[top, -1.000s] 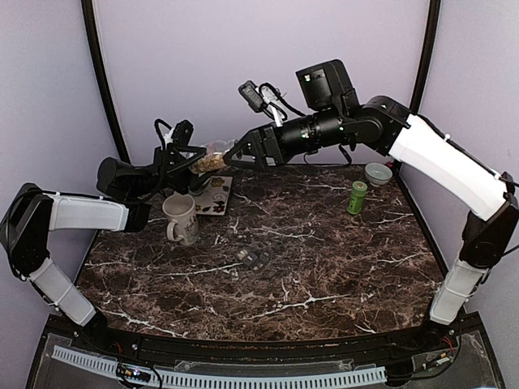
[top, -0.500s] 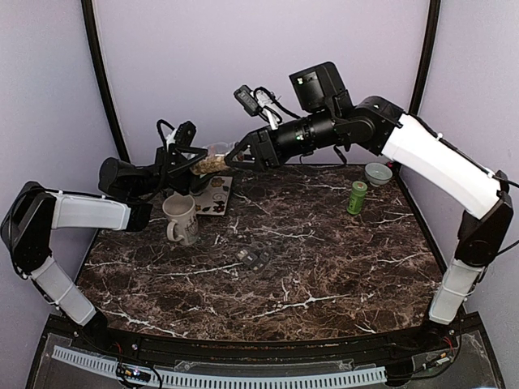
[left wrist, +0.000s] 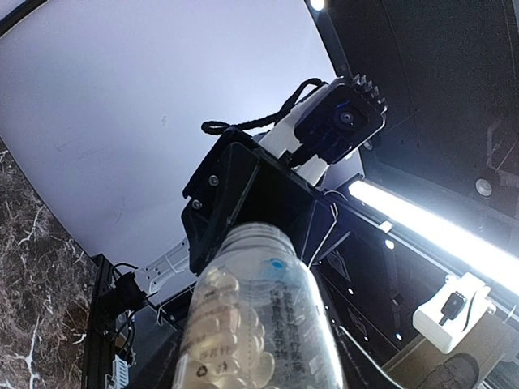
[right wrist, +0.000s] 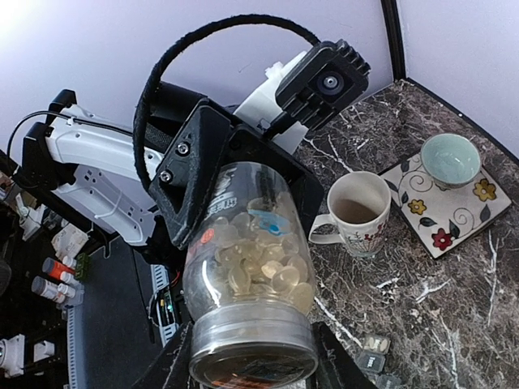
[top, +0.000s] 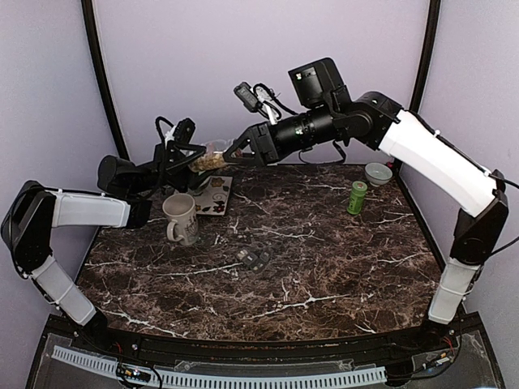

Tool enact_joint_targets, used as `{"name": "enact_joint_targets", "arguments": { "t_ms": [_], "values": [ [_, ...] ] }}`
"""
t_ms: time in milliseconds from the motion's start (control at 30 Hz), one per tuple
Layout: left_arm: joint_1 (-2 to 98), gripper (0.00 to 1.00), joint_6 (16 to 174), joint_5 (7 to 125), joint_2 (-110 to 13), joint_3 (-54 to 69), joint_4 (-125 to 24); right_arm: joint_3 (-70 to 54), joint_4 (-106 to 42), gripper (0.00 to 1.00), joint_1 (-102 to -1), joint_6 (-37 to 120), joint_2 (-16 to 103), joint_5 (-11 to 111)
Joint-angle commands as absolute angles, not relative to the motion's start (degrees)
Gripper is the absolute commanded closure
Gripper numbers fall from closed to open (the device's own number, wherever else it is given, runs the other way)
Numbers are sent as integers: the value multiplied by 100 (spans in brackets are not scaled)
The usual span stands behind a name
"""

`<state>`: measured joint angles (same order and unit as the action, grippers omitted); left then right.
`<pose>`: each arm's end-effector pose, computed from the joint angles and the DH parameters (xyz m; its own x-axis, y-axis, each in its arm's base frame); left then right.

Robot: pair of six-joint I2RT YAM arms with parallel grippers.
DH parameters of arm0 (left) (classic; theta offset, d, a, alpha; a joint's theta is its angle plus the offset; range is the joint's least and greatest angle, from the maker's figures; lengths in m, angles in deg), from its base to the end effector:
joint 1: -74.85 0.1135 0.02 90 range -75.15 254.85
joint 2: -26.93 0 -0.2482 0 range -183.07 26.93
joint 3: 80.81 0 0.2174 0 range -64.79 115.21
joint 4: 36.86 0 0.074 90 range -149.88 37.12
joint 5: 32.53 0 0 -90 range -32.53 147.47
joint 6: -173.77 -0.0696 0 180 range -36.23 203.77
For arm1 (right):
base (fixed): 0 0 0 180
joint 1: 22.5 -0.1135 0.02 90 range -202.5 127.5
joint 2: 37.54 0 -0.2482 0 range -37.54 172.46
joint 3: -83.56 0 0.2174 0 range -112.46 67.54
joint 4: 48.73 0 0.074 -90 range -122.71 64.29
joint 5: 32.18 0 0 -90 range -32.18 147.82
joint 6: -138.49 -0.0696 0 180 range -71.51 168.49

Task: Sort the pills into containers
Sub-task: Screw the lid of the pill bottle onto the pill bottle.

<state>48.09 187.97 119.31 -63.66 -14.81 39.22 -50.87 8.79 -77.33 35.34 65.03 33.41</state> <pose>0.2284 -0.1839 0.3548 -0.8526 -0.0825 -0.5161 0.5050 -0.3843 -0.7729 0.1968 0.3292 0.4110 -0.4610 -0.2946 -0.8370 -0.8771 0.2948 0.3793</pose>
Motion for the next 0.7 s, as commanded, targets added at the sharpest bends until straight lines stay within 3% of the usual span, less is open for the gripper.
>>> {"name": "enact_joint_targets", "arguments": {
  "t_ms": [0, 267, 667],
  "values": [
    [4805, 100, 18777, 12033, -6381, -1271, 4620, -5375, 754, 78, -7644, 2859, 6743, 2681],
    [4728, 100, 18186, 12320, -6280, -1096, 4262, -5515, 594, 86, -7581, 1363, 7022, 2185],
    [4433, 100, 14874, 12621, -5328, -938, 691, -4702, -494, 88, -7555, -1015, 6874, 1717]
  ]
}}
